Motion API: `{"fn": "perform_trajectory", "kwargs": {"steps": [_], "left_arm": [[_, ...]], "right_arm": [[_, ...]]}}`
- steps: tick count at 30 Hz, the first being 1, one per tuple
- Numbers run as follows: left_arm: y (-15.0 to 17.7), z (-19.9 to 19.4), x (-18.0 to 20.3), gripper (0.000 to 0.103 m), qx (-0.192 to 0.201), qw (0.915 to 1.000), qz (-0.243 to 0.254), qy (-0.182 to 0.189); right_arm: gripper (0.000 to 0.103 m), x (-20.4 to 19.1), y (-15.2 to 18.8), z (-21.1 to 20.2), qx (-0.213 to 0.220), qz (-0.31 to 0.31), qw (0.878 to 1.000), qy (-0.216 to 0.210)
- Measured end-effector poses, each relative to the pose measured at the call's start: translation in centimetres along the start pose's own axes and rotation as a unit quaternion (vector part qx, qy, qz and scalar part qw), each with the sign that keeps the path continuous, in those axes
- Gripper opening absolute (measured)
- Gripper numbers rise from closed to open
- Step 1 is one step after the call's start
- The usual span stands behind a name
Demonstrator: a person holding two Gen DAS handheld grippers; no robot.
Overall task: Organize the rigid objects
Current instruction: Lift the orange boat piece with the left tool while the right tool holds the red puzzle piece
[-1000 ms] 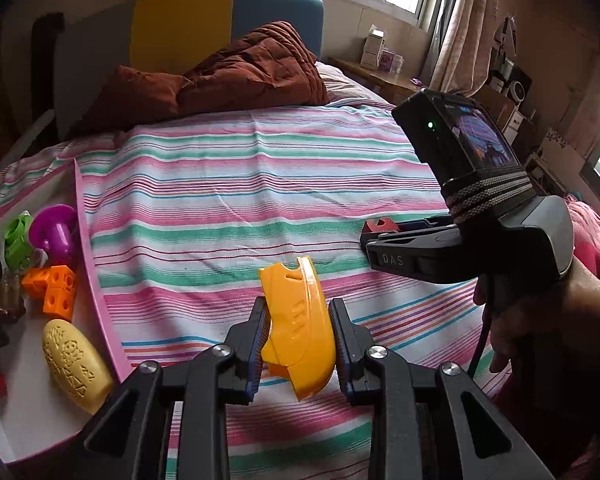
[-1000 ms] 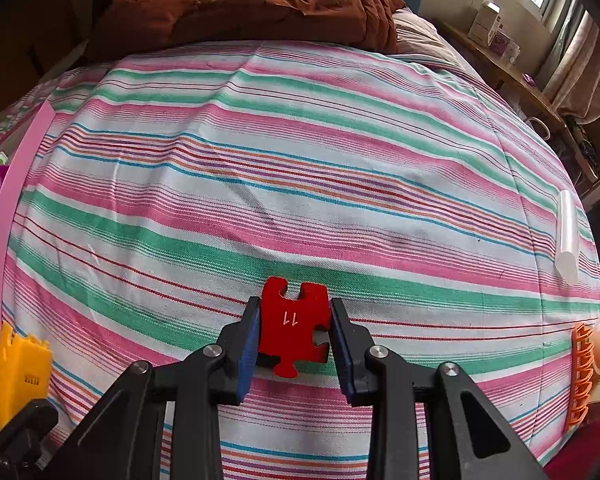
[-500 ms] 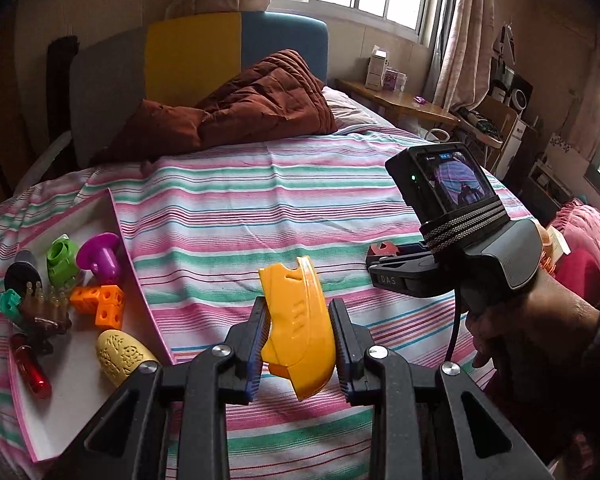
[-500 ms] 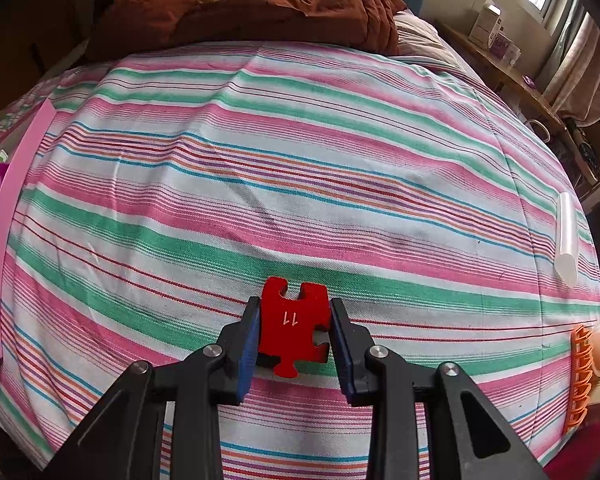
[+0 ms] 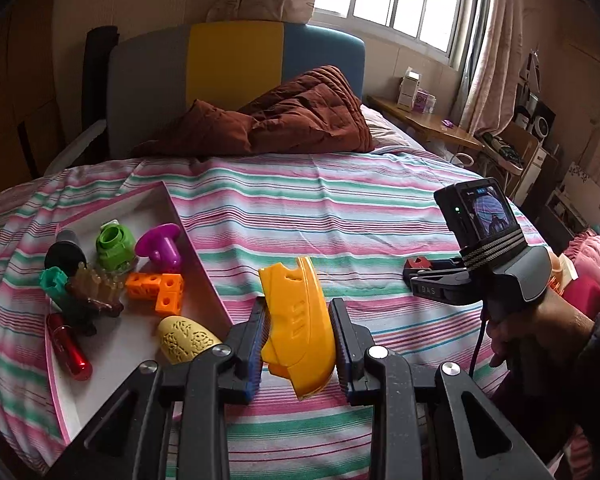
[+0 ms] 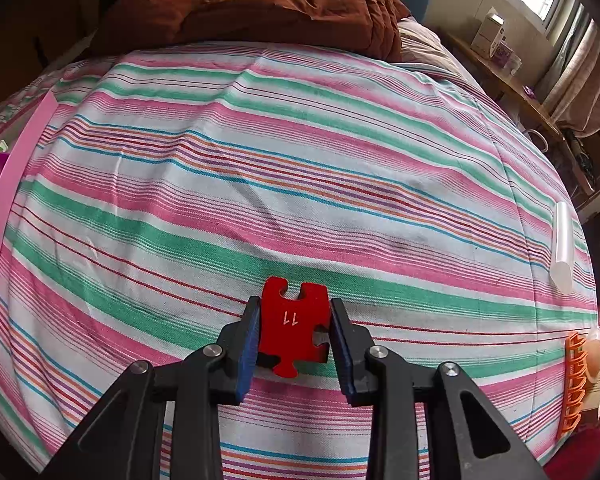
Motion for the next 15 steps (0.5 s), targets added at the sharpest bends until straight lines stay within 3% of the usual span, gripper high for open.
{"fn": "perform_trajectory", "kwargs": {"steps": [9,15], "left_arm": [[1.6,-2.0,-5.3,0.030,0.007,0.9980,-0.058,-0.026],[5.5,-3.4,-12.1,0.030,-0.008,0.9881,-0.135,-0.073]], "right_arm": [[0.032,0.1,0.1,0.0,0.003,-0.005,1.000,0.004],[0.032,-0.1,0.0,0.0,0.006,-0.014,1.000,0.010]]}}
Point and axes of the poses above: each gripper's, at about its wrist camera, not at the fingertips, and z roughly the way its jaws point, x to its right, y to its underside, the point moved 2 cm from there along z, roughly the way its jaws point, and after that the axes turned 8 degrees about z, right-handed, at the moved point
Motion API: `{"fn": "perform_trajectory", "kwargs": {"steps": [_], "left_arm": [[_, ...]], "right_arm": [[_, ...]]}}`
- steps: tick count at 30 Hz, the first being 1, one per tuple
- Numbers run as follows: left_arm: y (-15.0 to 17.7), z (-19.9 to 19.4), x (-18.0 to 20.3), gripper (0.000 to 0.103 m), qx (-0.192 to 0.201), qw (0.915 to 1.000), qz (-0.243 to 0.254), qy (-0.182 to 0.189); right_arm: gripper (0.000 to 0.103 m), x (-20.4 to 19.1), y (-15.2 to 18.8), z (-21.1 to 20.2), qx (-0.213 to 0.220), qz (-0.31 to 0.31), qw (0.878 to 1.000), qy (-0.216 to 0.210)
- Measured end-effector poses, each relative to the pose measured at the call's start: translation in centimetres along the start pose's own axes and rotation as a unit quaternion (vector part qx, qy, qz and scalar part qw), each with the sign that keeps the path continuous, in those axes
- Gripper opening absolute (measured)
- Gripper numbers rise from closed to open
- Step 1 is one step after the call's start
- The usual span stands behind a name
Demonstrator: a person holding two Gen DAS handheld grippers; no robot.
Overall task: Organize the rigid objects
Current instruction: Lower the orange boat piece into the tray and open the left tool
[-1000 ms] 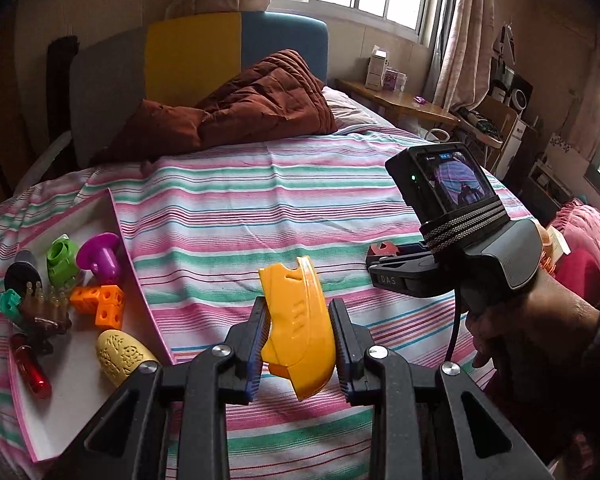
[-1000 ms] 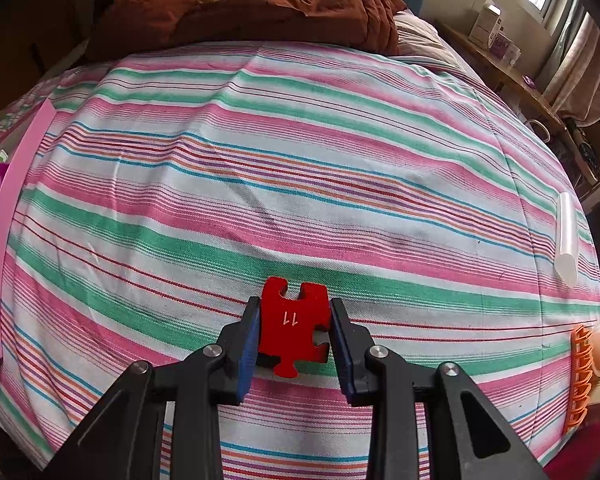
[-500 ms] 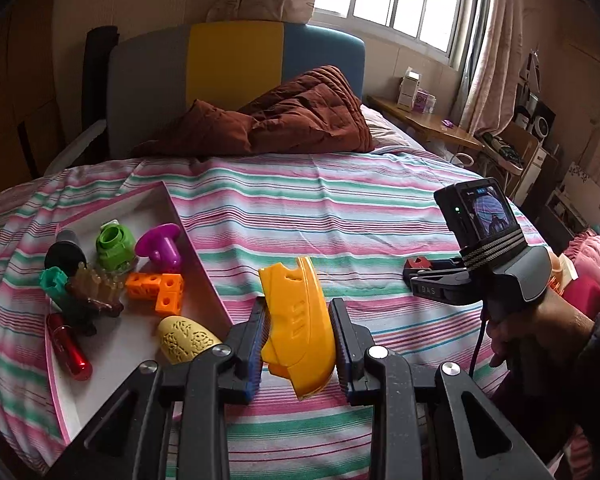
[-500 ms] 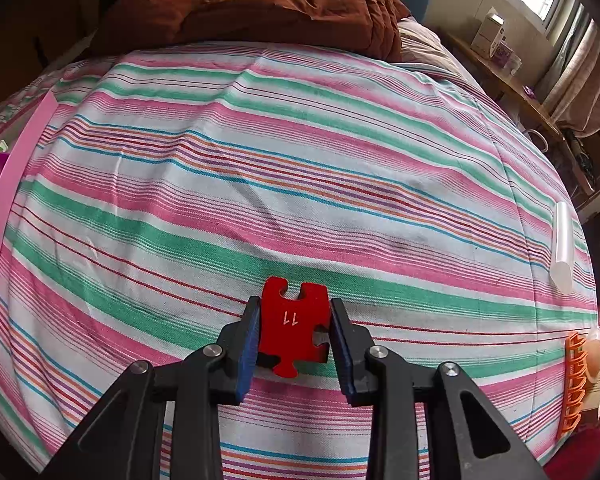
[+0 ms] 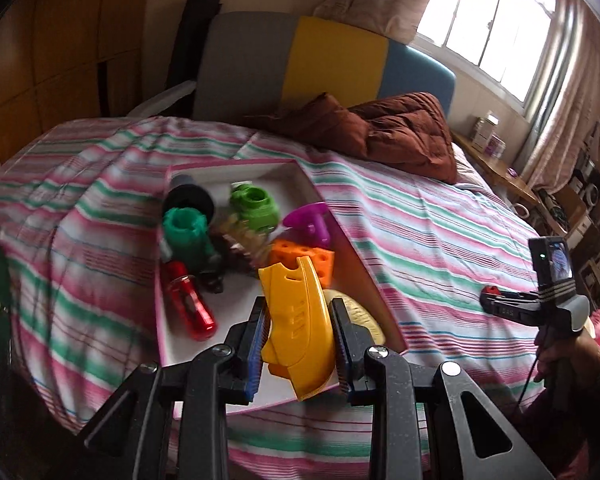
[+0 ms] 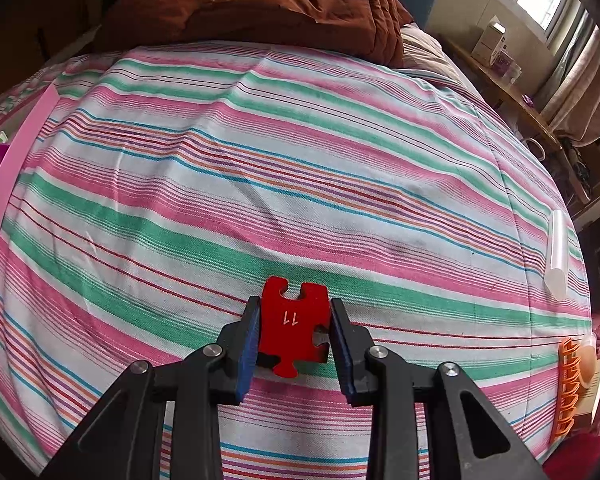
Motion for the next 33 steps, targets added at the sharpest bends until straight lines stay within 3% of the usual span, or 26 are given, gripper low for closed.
{"fn": "perform_trajectory", "kwargs": {"steps": [5,9,16,22,24,33], "left_arm": [[2.5,0.8,-3.0,0.030,-0.029,0.9989,-0.029,-0.023],[3.3,1.8,-2.5,0.030,-0.043,0.9986,-0.027,-0.014],[1.7,3.9,-1.5,0.030,-0.046,0.9988,-0.012,-0.014],[3.0,5.9,-1.4,0.031,-0.083,0.9965,-0.009,-0.012],[3.1,5.8,-1.5,0.036,-0.076,0.9966,-0.001,-0.033],[3.3,5.3,-1.9,0.036,-0.069,0.9956,0.013,-0.063]], "right_arm": [[0.032,-0.2,0.0,-0.1,0.001,-0.003,1.000,0.003],[0.032,-0.2,0.0,0.0,0.002,-0.008,1.000,0.006],[0.032,-0.3,-0.1,0.0,0.003,-0.011,1.000,0.008],[0.032,-0.3,0.0,0.0,0.003,-0.012,1.000,0.008],[0.032,-0.4,0.0,0.0,0.003,-0.012,1.000,0.009],[0.032,-0.5,0.1,-0.1,0.004,-0.014,1.000,0.012]]}}
Point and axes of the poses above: each gripper's, at about its wrist camera, not at the fingertips, and z roughly the way its jaws point, x to its right, y to its underside, the point moved 2 cm from there along z, roughly the way its jaws point, and after that the axes turned 8 degrees about z, right-handed, at the moved point
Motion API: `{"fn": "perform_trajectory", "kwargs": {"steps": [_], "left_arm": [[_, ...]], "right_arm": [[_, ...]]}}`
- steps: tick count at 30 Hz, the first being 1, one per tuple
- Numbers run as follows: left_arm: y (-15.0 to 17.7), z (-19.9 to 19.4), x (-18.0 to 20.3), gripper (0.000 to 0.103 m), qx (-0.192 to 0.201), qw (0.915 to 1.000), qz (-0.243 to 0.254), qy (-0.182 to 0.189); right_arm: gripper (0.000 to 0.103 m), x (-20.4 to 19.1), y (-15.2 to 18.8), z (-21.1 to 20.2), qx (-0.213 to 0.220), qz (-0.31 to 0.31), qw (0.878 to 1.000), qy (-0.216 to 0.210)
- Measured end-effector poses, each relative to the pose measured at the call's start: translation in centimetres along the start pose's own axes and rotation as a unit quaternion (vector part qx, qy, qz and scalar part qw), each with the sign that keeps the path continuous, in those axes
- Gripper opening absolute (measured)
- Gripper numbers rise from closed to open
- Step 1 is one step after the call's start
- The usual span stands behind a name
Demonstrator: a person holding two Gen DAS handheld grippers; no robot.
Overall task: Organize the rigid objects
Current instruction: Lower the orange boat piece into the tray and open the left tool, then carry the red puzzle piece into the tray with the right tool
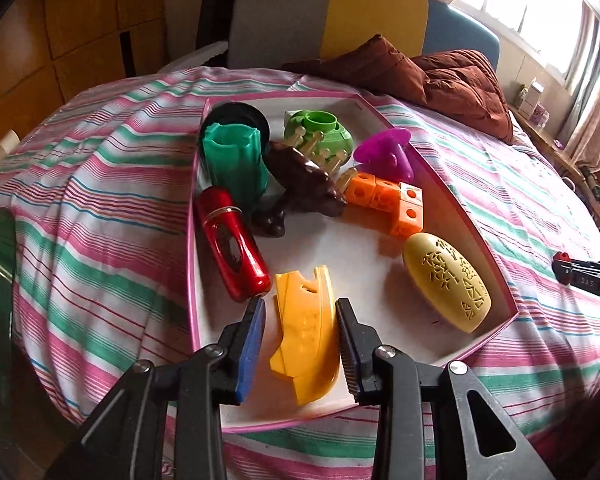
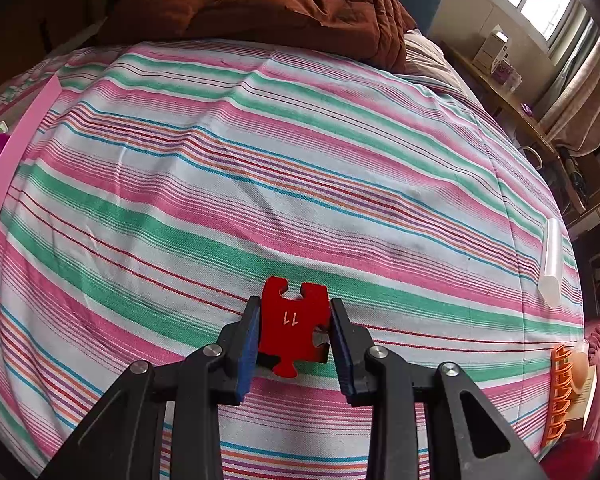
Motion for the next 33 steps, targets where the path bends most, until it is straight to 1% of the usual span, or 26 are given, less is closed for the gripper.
{"fn": "perform_trajectory", "kwargs": {"steps": [3,10,15,23,27,30,33], "left_arm": [[-0.1,-0.5,-0.2,0.040,0.002,1.0000,-0.001,-0.007],[-0.6,-2.9,-0.5,0.042,0.032,0.9994,-0.001,-0.016],[-0.9,-3.9,-0.8,0.046,0.044,0.9989,-0.005,-0.016],[-0.6,-4.8,-1.6,0.050,0.051,0.9983,-0.020,-0.019],[-0.4,-5.0,-2.2,0.053,0.051,0.9982,-0.029,-0.013],[-0.2,-5.3,-2.7,0.056,0.053,0.9978,-0.038,-0.010],[0.0,-5.5,-3.3,0.056,0.056,0.9972,-0.045,-0.018]], "right_arm": [[0.033,-0.1,0.0,0.0,0.000,0.000,1.000,0.002],[0.033,-0.2,0.2,-0.2,0.000,0.000,1.000,0.003],[0.033,-0.5,0.4,-0.5,-0.005,-0.004,1.000,-0.003],[0.032,-2.0,1.0,-1.5,-0.032,-0.013,0.999,-0.040],[0.032,-3.6,1.3,-2.4,-0.039,-0.012,0.996,-0.083],[0.032,-5.7,1.4,-3.4,-0.025,-0.024,0.994,-0.099],[0.032,-8.6,1.1,-5.5,-0.001,-0.042,0.989,-0.141]]}}
Point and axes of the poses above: each gripper's, at about its wrist camera, not at the fingertips, and z roughly the way its jaws point, x to its right, y to its underside, the point moved 2 cm from there along z, roughly the way its jaws point, and after that the axes turned 8 degrees about z, right-handed, at the moved point
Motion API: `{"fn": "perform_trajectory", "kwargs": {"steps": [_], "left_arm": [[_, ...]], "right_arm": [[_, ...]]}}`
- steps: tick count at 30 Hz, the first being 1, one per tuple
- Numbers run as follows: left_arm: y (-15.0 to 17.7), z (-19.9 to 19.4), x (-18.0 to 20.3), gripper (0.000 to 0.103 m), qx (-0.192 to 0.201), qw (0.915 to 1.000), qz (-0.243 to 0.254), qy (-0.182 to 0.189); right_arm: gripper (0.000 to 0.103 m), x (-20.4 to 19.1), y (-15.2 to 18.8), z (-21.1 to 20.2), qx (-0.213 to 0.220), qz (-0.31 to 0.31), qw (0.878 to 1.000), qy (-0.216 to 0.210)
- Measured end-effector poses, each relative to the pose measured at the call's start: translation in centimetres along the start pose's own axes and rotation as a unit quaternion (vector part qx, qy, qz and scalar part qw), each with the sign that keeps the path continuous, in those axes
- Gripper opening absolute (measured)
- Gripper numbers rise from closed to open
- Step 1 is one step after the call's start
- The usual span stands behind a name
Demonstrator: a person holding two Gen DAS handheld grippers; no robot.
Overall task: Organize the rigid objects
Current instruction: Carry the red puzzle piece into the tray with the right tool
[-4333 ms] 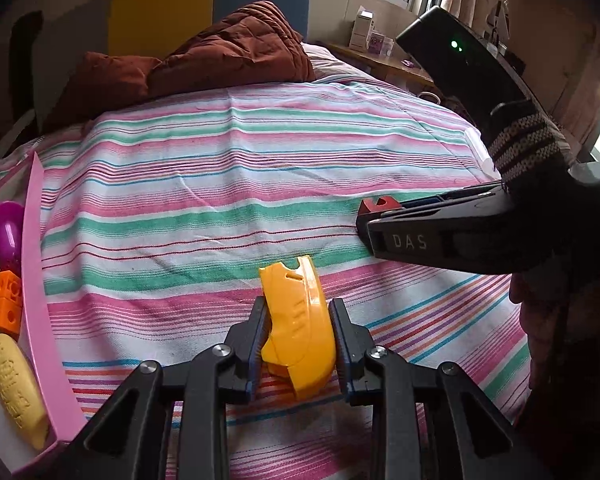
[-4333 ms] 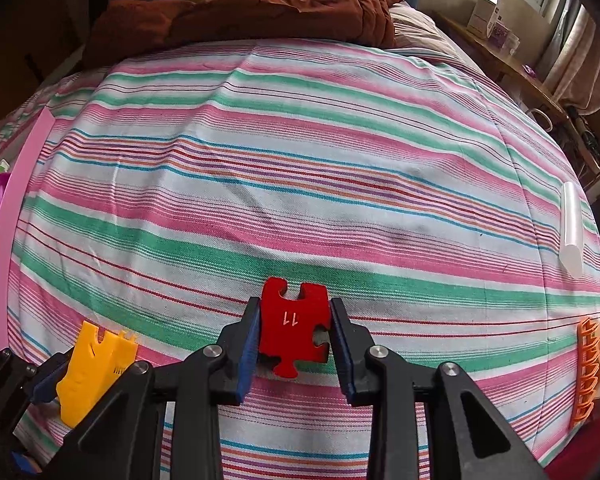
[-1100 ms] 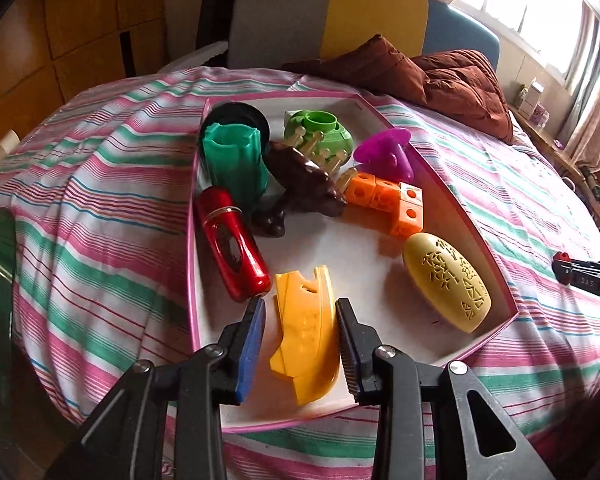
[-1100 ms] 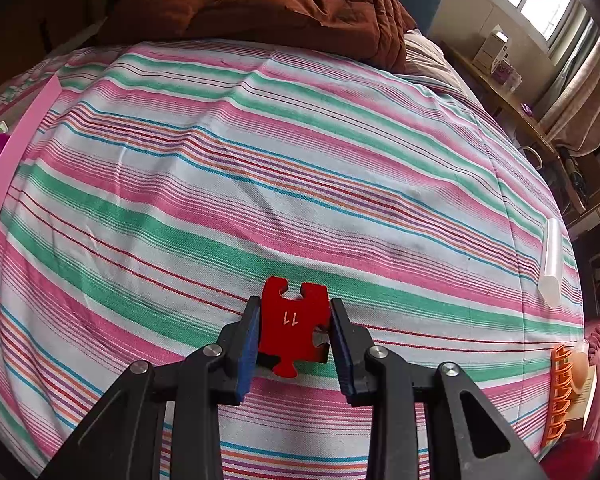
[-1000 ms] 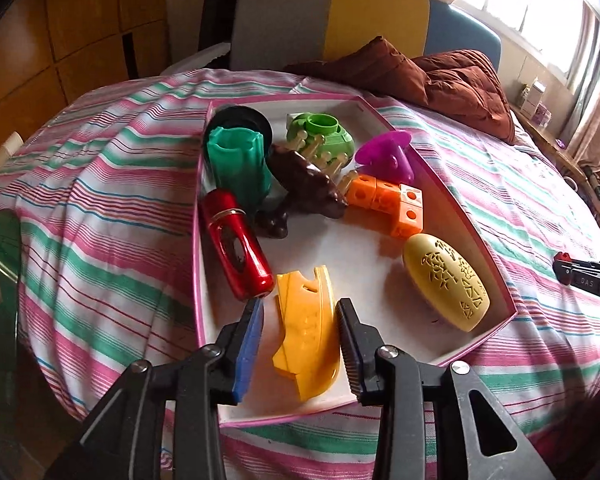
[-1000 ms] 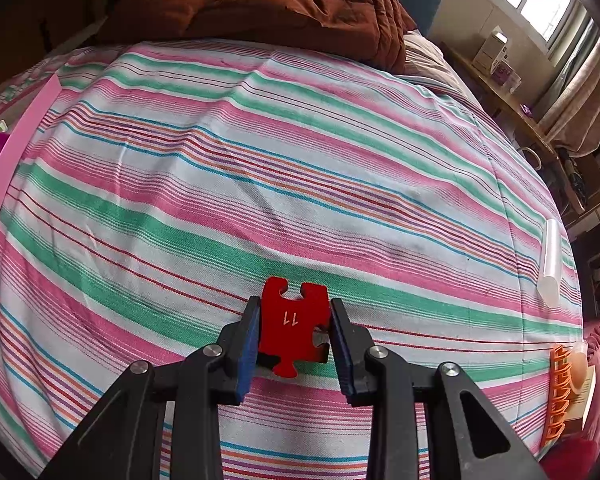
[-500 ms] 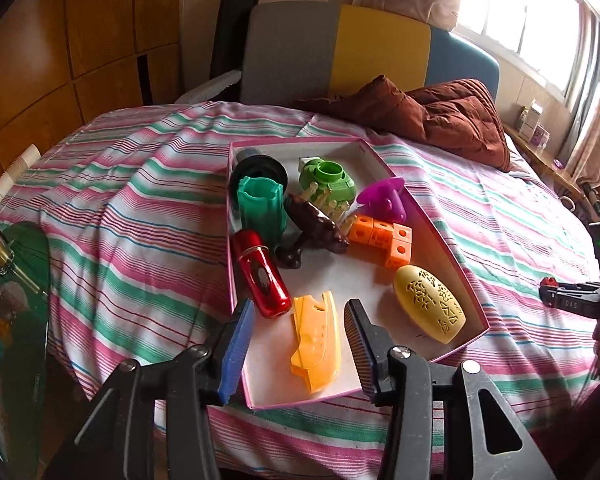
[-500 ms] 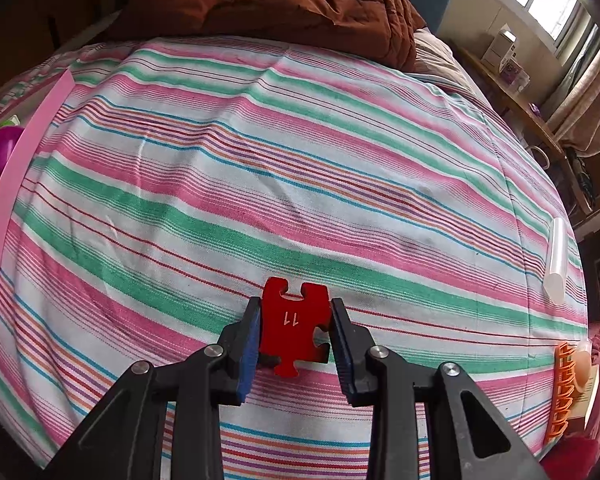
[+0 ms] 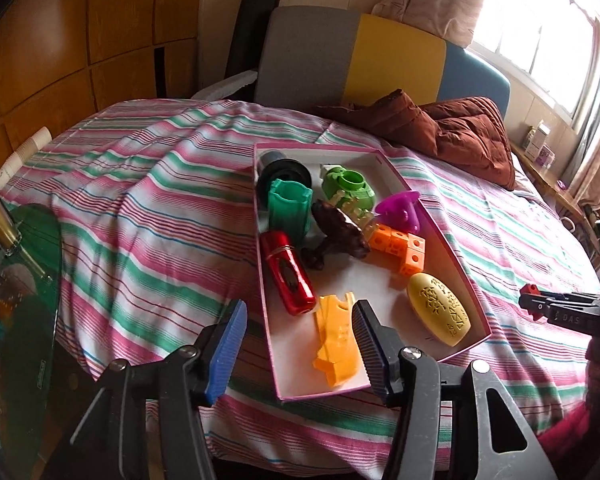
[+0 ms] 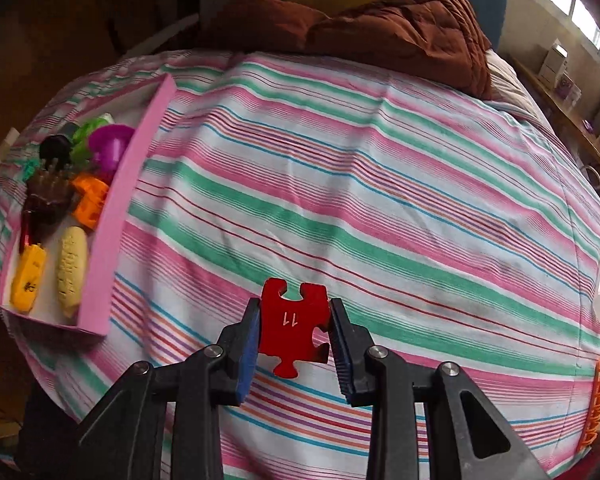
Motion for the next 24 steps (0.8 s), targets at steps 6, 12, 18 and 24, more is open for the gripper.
{"fn": "perform_trajectory", "kwargs": {"steps": [6,12,18,24], "left_arm": [[0.2,-0.2,-1.4,0.057,-0.001,0.9998,-0.017,-0.011],[0.4,-0.5,-2.6,0.063,0.003,0.9994,-0.025,-0.025],[0.6,-0.3,-3.2,0.065,-0.003,0.9992,-0.027,-0.027],[0.9,0.3,-3.1,0.068,-0.011,0.9991,-0.023,-0.033]], "right_arm": [[0.032,-8.4,-1.1,-2.8,0.049,-0.080,0.992,-0.085],[0.032,-17.0,-1.2,-2.3,0.049,-0.167,0.976,-0.133],[0.032,-20.7,-1.7,2.2,0.003,-0.186,0.974,-0.127],[0.037,-21.4,-1.4,4.7,-0.010,-0.190,0.975,-0.119]]}}
Point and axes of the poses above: each gripper's, at about its wrist camera, not at the fingertips, and z roughly the way its jaws point, x to its right, y to its underside, the point moved 2 cm from there along z, roughly the way its jaws point, and after that the axes turned 8 degrees about z, right-handed, at the moved point
